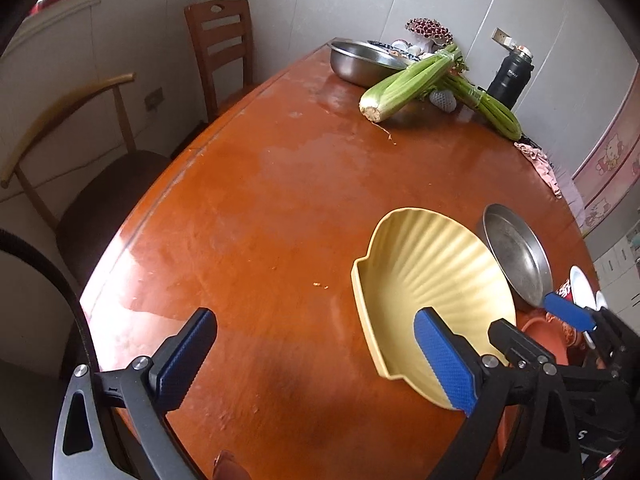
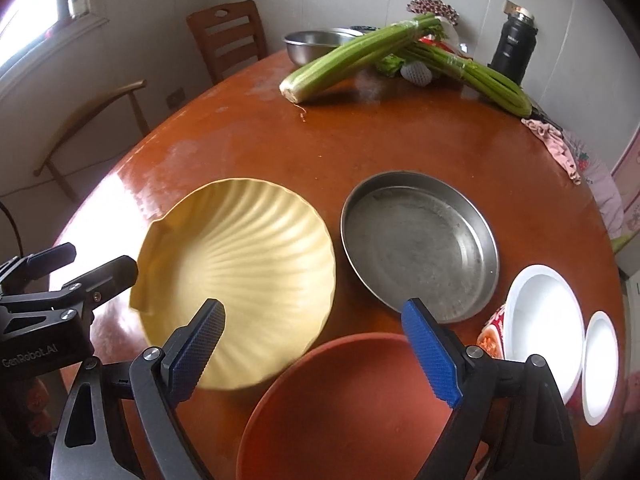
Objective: Organize plates and bowls
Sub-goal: 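Move the left gripper to the yellow shell plate rim and close, then lift the yellow shell plate with the left gripper and carry it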
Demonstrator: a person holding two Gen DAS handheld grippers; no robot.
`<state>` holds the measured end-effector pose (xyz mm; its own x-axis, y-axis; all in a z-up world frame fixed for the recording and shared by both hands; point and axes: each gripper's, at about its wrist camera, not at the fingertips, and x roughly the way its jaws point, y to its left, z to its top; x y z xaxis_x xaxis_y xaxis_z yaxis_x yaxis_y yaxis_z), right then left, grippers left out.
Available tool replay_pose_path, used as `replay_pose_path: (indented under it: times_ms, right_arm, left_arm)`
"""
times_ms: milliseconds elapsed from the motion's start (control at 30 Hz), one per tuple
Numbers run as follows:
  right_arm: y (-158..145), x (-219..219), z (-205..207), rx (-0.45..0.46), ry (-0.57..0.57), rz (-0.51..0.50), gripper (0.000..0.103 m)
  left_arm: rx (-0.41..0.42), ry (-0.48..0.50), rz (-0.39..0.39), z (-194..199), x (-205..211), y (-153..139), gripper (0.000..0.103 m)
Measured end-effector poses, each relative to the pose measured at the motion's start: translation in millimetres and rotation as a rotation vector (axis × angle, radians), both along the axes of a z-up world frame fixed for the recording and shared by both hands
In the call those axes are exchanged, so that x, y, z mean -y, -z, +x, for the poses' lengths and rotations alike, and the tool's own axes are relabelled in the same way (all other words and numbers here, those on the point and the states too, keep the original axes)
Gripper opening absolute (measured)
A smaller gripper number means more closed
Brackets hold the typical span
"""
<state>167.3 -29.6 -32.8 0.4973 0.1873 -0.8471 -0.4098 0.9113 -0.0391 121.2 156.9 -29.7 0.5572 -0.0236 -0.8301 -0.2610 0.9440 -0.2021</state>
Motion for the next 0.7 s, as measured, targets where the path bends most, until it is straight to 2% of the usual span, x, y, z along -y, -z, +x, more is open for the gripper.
replay_pose_path:
  times_ms: [100, 133, 200, 267, 333, 467, 533, 567, 700]
  right_arm:
    - [4, -2, 5, -0.011, -0.004, -0.004, 0.083]
    - [6, -3, 6, -0.016, -0.011, -0.002, 0.073]
    - [9, -5, 10, -0.034, -0.018, 0.003, 0.062]
    - [13, -5, 12, -0.046, -0.011, 0.002, 0.061]
    - [15, -4, 14, -0.051, -0.006, 0.004, 0.061]
    - [15, -6, 13, -0.041, -0.016, 0.012, 0.060]
    - [15, -8, 13, -0.043, -0.025, 0.014, 0.060]
    - [15, -9, 12, -0.042, -0.032, 0.018, 0.059]
    - [16, -16, 9, -0.048, -0.059, 0.022, 0.056]
  left_arm:
    - [-0.001, 0.028, -0.014, 5, 1, 2, 0.091]
    - [-0.002, 0.034, -0.017, 8, 2, 3, 0.089]
    - [-0.002, 0.042, -0.019, 11, 3, 4, 0.082]
    - [-0.008, 0.054, -0.019, 14, 4, 5, 0.071]
    - [-0.018, 0.063, -0.021, 17, 6, 7, 0.067]
    - [-0.033, 0.081, -0.040, 22, 11, 12, 0.043]
    - [-0.033, 0.091, -0.055, 24, 14, 14, 0.035]
    - [-0.034, 0.092, -0.060, 24, 15, 15, 0.032]
    - [-0.032, 0.102, -0.075, 25, 20, 17, 0.032]
